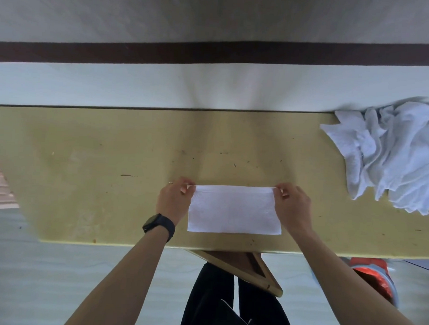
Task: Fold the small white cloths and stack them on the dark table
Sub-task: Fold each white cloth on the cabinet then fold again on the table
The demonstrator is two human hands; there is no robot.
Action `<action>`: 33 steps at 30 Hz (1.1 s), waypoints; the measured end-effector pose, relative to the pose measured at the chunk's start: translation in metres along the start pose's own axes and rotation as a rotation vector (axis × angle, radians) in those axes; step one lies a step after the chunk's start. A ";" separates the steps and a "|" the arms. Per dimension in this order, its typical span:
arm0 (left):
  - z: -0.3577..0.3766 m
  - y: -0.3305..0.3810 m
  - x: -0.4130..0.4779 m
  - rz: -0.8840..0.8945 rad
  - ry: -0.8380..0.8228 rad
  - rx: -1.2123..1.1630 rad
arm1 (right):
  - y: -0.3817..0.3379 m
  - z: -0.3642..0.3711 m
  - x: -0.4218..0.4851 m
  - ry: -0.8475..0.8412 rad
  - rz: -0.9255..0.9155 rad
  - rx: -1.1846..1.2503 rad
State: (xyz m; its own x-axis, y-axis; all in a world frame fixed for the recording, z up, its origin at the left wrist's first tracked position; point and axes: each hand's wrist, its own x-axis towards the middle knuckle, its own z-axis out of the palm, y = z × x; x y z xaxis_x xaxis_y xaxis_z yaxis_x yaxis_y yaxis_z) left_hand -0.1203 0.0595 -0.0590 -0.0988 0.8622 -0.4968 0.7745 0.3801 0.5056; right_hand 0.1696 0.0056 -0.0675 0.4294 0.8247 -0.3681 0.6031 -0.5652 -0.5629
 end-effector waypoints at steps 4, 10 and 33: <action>0.000 0.001 -0.002 0.004 0.012 0.046 | 0.010 0.007 -0.006 0.029 -0.156 -0.095; 0.002 0.011 -0.003 0.237 0.034 0.345 | 0.001 0.010 -0.010 0.137 -0.288 -0.265; 0.014 0.014 -0.022 0.009 -0.067 0.334 | -0.037 0.047 -0.020 -0.003 -0.345 -0.480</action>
State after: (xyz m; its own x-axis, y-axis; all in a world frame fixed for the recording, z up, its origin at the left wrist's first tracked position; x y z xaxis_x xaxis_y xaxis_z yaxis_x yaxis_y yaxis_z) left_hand -0.0991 0.0416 -0.0511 -0.0585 0.8371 -0.5439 0.9383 0.2321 0.2563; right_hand 0.1067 0.0108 -0.0739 0.1532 0.9622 -0.2253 0.9445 -0.2096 -0.2529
